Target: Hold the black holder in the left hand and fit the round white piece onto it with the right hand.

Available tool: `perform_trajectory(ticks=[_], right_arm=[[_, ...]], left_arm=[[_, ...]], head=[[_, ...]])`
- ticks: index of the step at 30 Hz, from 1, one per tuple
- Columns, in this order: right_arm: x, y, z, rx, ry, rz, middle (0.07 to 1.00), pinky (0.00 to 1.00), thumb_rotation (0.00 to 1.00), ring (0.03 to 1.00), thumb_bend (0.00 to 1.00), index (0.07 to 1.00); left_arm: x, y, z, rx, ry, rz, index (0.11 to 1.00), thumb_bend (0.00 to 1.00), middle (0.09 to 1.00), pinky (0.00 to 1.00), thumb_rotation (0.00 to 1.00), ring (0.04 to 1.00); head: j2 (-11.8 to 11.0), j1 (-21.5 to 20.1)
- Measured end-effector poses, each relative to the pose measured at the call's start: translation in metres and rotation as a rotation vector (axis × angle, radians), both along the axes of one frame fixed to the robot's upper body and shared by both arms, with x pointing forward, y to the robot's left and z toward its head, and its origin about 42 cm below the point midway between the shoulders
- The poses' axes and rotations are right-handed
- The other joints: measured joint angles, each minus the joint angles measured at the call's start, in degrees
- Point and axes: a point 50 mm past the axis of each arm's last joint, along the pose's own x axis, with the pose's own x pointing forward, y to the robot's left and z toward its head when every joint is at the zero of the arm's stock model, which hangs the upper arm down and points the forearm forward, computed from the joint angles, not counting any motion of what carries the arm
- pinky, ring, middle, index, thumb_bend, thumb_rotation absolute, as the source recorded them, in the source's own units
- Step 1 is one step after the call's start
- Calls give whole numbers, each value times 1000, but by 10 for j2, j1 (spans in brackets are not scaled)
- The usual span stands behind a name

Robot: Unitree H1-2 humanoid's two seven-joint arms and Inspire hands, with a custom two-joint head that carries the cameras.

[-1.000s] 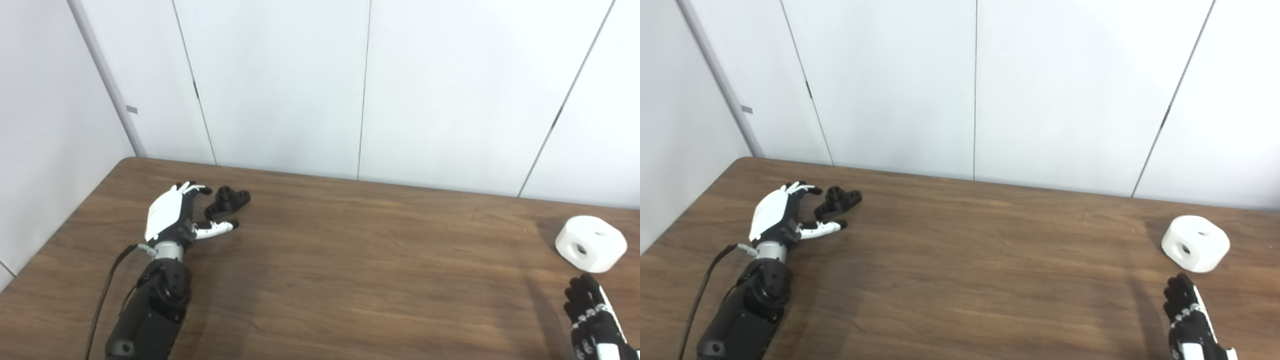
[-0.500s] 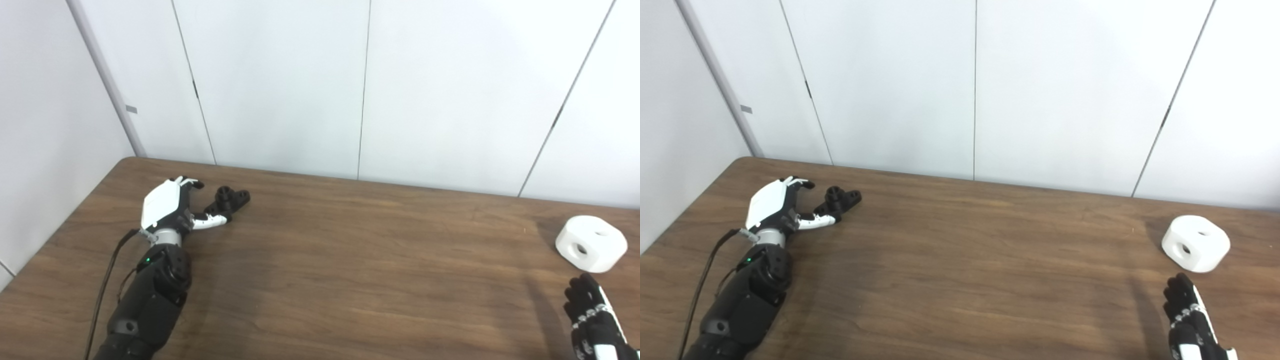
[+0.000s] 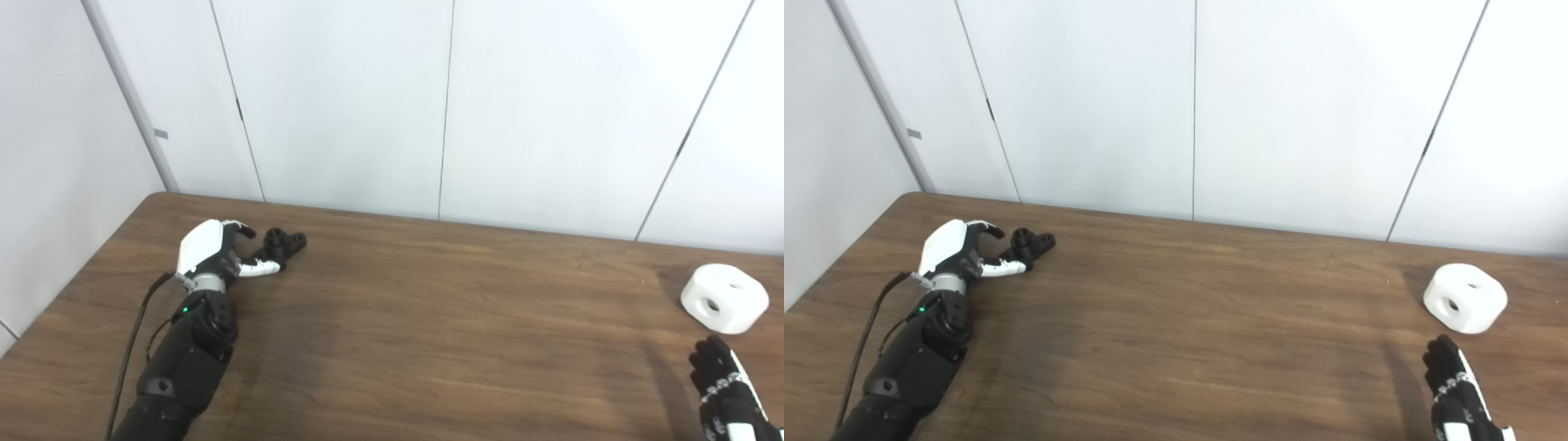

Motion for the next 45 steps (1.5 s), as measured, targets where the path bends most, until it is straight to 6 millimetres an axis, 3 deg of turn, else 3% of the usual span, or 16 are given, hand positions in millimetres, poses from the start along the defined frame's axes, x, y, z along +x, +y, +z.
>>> perform_trajectory(ticks=[9,30,34,35,37,45], right_arm=[[0,0,0,-7,2,1,943,1000,813,950,599,921],[0,1,0,-15,3,0,950,1000,822,961,576,931],[0,1,0,-15,3,0,947,1000,817,956,582,933],[0,1,0,-15,3,0,947,1000,818,956,576,934],[0,1,0,-15,3,-1,946,1000,823,953,573,934],[0,1,0,-22,4,-4,936,1000,823,942,600,930]], left_arm=[[1,-4,-2,-14,23,-27,700,865,881,999,317,941],[4,-4,-4,-18,37,-33,661,858,876,986,267,939],[5,-3,-5,-18,36,-29,602,825,857,945,156,931],[5,-2,-5,-21,36,-28,536,648,849,919,103,925],[6,-1,-5,-26,27,-31,499,557,838,884,72,915],[10,7,-1,-7,-3,-30,484,521,786,769,45,853]], head=[[-1,-2],[2,-3],[1,-4],[2,-4],[2,-5],[4,-7]])
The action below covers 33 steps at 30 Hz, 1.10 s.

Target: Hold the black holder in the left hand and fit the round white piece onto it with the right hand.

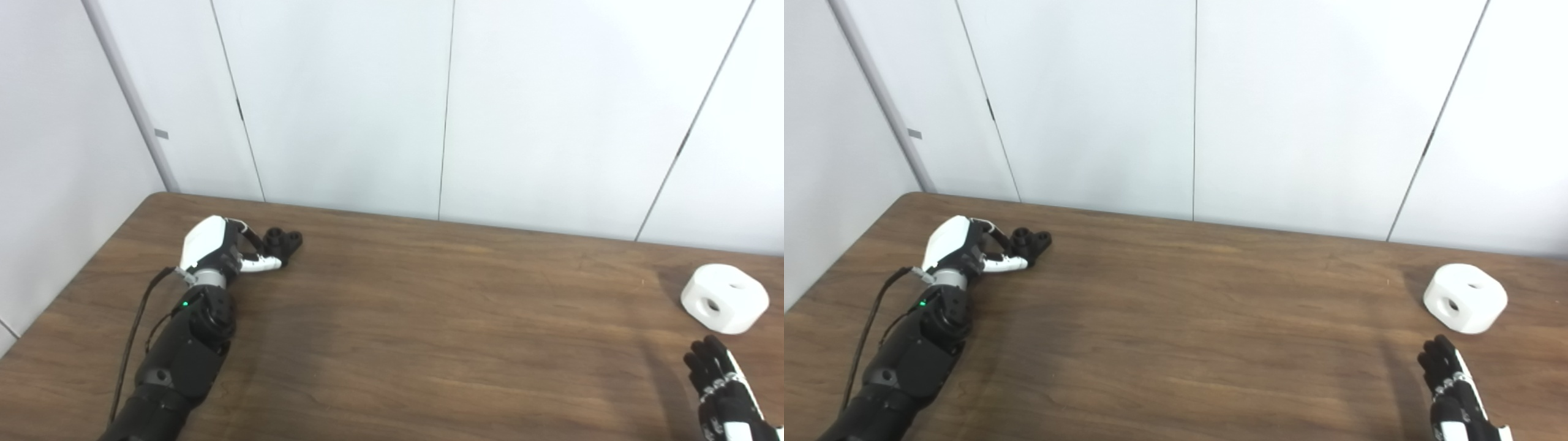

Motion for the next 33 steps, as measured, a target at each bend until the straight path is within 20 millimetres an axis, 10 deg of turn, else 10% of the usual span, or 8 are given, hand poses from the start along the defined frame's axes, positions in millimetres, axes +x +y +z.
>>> perform_trajectory(ticks=[19,33], right_arm=[[-2,1,1,4,-1,-4,941,1000,814,941,566,933],[-1,4,0,-7,12,-9,948,1000,840,951,531,945]], left_arm=[[1,-3,4,-4,1,-34,485,518,776,771,41,846],[-34,-50,5,-34,19,-229,486,519,780,799,47,861]], head=[[8,-10],[15,-29]])
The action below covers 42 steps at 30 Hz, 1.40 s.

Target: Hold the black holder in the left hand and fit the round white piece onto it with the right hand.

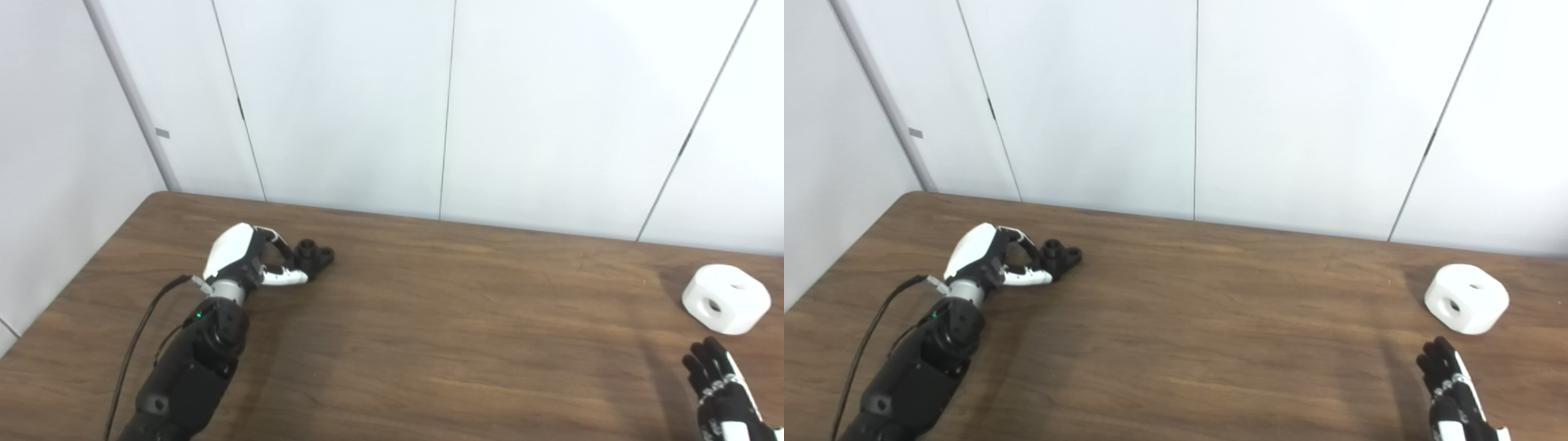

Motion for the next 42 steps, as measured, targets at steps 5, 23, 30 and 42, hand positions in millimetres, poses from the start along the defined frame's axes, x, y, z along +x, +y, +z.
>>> perform_trajectory(ticks=[5,23,30,42], right_arm=[[1,3,0,-15,2,4,952,1000,855,960,489,951],[5,15,0,-59,1,-6,932,1000,844,962,536,935],[8,21,0,-73,-6,-9,933,1000,863,964,563,936],[10,30,0,-89,-9,-10,928,1000,882,961,553,927]], left_arm=[[-19,-18,-9,37,-8,-81,486,519,789,854,48,869],[-95,-86,-28,25,-82,-376,485,521,827,1000,49,939],[-105,-115,-22,31,-82,-484,485,522,818,1000,50,934],[-129,-149,-32,-7,-45,-587,485,522,815,1000,50,929]], head=[[2,-12],[8,-69],[14,-89],[37,-120]])
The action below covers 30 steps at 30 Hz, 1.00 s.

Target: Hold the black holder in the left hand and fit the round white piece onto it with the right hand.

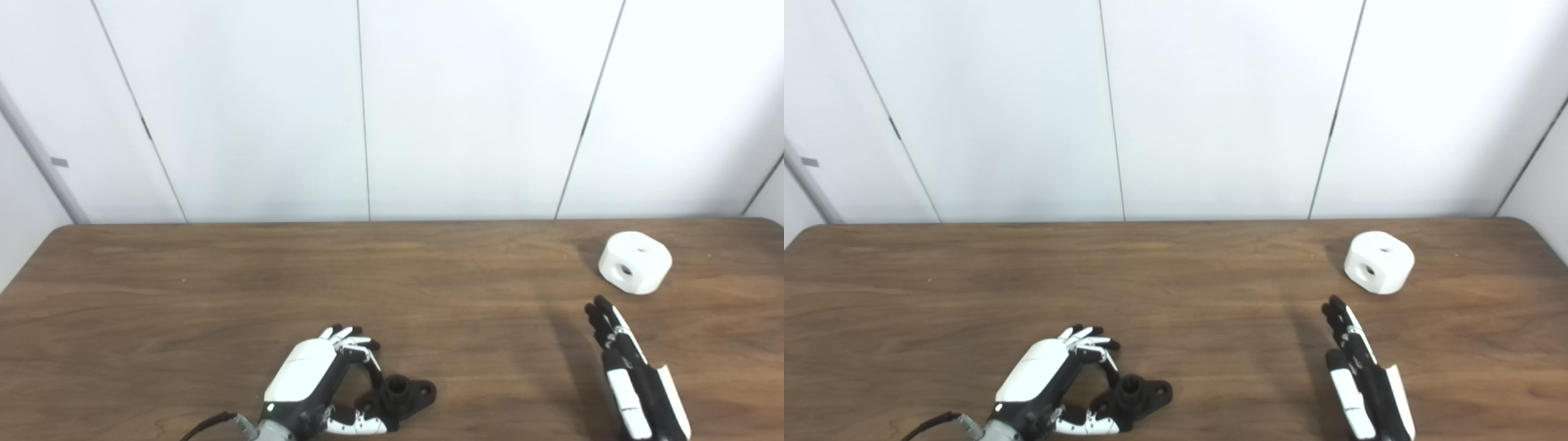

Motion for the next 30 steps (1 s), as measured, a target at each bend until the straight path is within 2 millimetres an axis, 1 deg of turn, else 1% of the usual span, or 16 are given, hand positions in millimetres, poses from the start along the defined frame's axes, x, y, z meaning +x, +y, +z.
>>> perform_trajectory(ticks=[7,9,11,13,15,17,18,19,21,22,25,26,29,30], right_arm=[[0,3,0,1,5,-6,933,1000,863,962,534,932],[1,3,1,2,7,-10,937,1000,829,963,564,928],[1,3,1,2,11,-17,935,1000,783,958,591,920],[1,2,1,1,25,-37,932,991,702,953,608,907],[1,1,2,1,35,-53,935,973,636,950,608,910],[2,0,7,-3,35,-80,946,959,578,956,599,915],[2,0,10,-3,30,-95,949,958,567,959,595,917],[3,0,14,-1,28,-111,951,936,544,953,603,915],[4,0,19,-15,41,-142,948,916,530,946,613,908],[5,0,22,-28,46,-159,943,908,521,942,616,902],[7,-2,31,-82,71,-214,939,915,501,944,621,898],[9,-3,34,-96,78,-231,944,924,506,949,634,901],[16,-5,44,-136,86,-271,937,915,527,939,663,897],[19,-6,46,-156,91,-284,934,921,518,938,661,894]], left_arm=[[-5,-6,-3,3,-12,-17,484,522,814,1000,51,924],[-6,-7,-3,0,-13,-23,485,522,814,1000,51,924],[-7,-7,-4,-3,-13,-24,485,522,815,1000,51,924],[-8,-8,-4,-3,-13,-25,485,522,816,1000,50,925],[-7,-7,-4,-2,-14,-26,485,522,814,1000,50,922],[-7,-7,-5,-2,-15,-26,485,521,812,1000,49,920],[-7,-6,-5,-2,-16,-26,485,521,811,1000,49,919],[-7,-6,-5,-2,-18,-29,485,521,810,1000,48,918],[-6,-4,-6,-2,-21,-32,485,521,808,1000,48,917],[-6,-3,-6,-2,-22,-33,485,521,806,1000,48,916],[-5,1,-6,5,-25,-34,485,520,805,1000,47,913],[-5,2,-6,9,-27,-35,485,520,801,1000,47,906],[-4,10,-6,21,-38,-43,485,520,794,1000,47,895],[-3,12,-6,23,-39,-42,485,520,791,1000,46,892]], head=[[8,-4],[11,-4],[11,-4],[12,-5],[10,-11],[7,-18],[6,-22],[5,-32],[4,-53],[4,-53],[3,-88],[1,-112],[-3,-140],[-3,-145]])
